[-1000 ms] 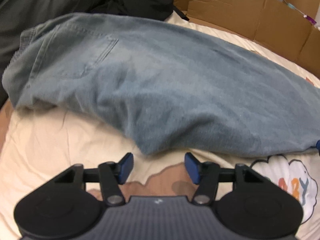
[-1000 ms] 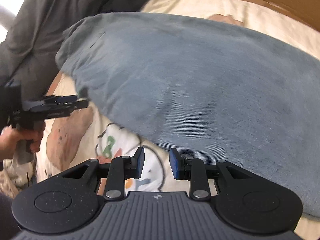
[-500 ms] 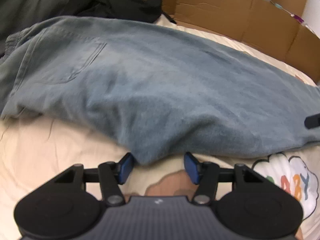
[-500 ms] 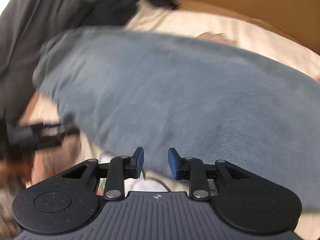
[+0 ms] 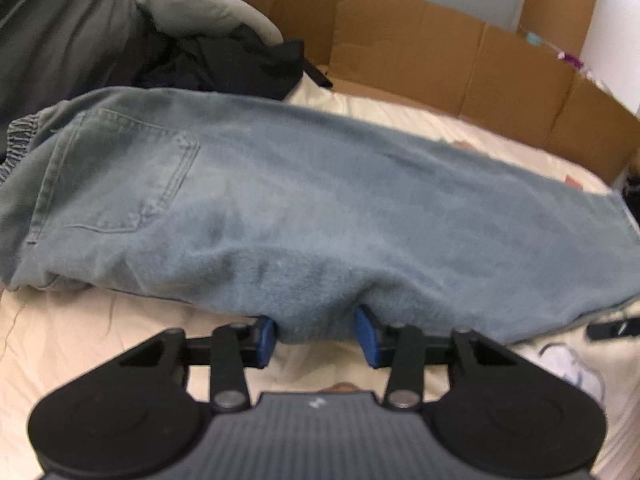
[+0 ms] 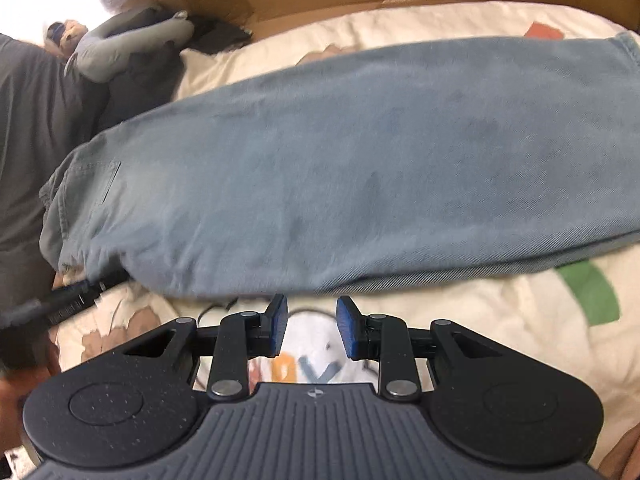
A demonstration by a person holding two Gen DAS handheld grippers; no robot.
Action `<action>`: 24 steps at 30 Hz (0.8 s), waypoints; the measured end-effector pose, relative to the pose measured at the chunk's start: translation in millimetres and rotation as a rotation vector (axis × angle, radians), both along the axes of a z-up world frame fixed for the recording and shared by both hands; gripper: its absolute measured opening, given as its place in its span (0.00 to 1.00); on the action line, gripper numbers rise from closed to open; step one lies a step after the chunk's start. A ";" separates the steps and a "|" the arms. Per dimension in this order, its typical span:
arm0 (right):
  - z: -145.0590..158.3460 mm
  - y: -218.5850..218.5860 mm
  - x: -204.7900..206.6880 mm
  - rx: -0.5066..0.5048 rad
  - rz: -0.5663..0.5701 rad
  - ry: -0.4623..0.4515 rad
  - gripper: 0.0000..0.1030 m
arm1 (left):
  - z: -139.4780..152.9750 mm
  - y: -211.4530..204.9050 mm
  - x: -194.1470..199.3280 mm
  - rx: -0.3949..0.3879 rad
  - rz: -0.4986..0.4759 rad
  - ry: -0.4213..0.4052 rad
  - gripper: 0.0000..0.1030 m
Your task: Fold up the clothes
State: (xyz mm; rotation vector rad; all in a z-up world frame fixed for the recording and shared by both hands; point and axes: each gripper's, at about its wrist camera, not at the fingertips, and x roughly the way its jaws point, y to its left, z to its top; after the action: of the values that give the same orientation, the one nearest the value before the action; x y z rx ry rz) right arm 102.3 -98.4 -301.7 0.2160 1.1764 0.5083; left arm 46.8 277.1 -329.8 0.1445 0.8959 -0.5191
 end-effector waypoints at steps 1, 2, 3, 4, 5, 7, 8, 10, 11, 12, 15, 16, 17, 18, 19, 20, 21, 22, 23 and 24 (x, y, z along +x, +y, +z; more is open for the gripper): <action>-1.5 4.4 -1.8 0.005 0.009 -0.001 0.33 | 3.0 1.1 2.0 -0.013 0.007 0.005 0.38; -3.4 8.8 -2.8 0.013 0.016 -0.001 0.33 | 6.0 2.1 4.1 -0.027 0.013 0.009 0.37; -5.1 12.7 -3.8 0.022 0.020 0.000 0.33 | 9.0 3.0 5.5 -0.039 0.018 0.012 0.36; -6.5 16.0 -4.8 0.033 0.021 0.002 0.33 | 11.9 3.9 7.0 -0.051 0.022 0.014 0.35; -7.5 19.3 -5.2 0.044 0.021 0.005 0.33 | 14.0 5.1 7.5 -0.060 0.023 0.017 0.35; -8.9 26.0 -4.6 0.063 0.020 0.006 0.33 | 18.0 7.6 8.5 -0.077 0.026 0.023 0.34; -10.6 29.0 -3.9 0.075 0.018 0.009 0.33 | 20.0 8.8 9.0 -0.086 0.027 0.026 0.33; -14.9 34.4 -2.4 0.078 0.021 0.022 0.33 | 20.0 11.3 11.0 -0.098 0.033 0.039 0.31; -17.5 37.2 -1.8 0.074 0.027 0.027 0.33 | 19.7 12.3 12.5 -0.104 0.038 0.045 0.30; -20.1 40.0 -1.2 0.070 0.032 0.032 0.33 | 19.5 13.3 13.9 -0.110 0.044 0.051 0.29; -28.2 46.2 0.5 0.068 0.044 0.062 0.33 | 21.0 15.1 16.6 -0.122 0.051 0.058 0.28; -30.2 47.5 0.8 0.072 0.044 0.070 0.33 | 22.1 15.6 16.4 -0.122 0.051 0.057 0.28; -31.8 48.3 0.9 0.078 0.046 0.074 0.33 | 23.3 16.2 16.1 -0.122 0.050 0.056 0.28; -33.1 49.2 1.0 0.083 0.048 0.077 0.33 | 24.4 17.6 14.5 -0.118 0.050 0.056 0.27; -33.8 50.5 1.3 0.090 0.049 0.079 0.33 | 25.5 18.9 12.8 -0.114 0.050 0.055 0.27; -34.0 51.9 2.2 0.105 0.050 0.083 0.33 | 26.6 20.3 11.1 -0.110 0.051 0.055 0.27; -34.2 53.3 3.8 0.126 0.049 0.090 0.33 | 27.8 21.7 9.4 -0.106 0.051 0.055 0.27; -33.7 54.8 5.5 0.141 0.046 0.093 0.33 | 28.9 23.0 7.7 -0.102 0.051 0.055 0.26; -32.2 56.2 7.0 0.154 0.043 0.092 0.33 | 30.6 23.1 5.0 -0.085 0.040 0.045 0.26; -30.5 57.8 8.5 0.165 0.041 0.089 0.33 | 32.3 23.1 2.2 -0.067 0.028 0.034 0.26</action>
State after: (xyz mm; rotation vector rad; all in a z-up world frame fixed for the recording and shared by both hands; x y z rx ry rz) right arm 110.8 -40.6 -332.2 0.3600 1.2286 0.6377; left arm 49.0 300.2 -297.5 0.0619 0.9116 -0.5263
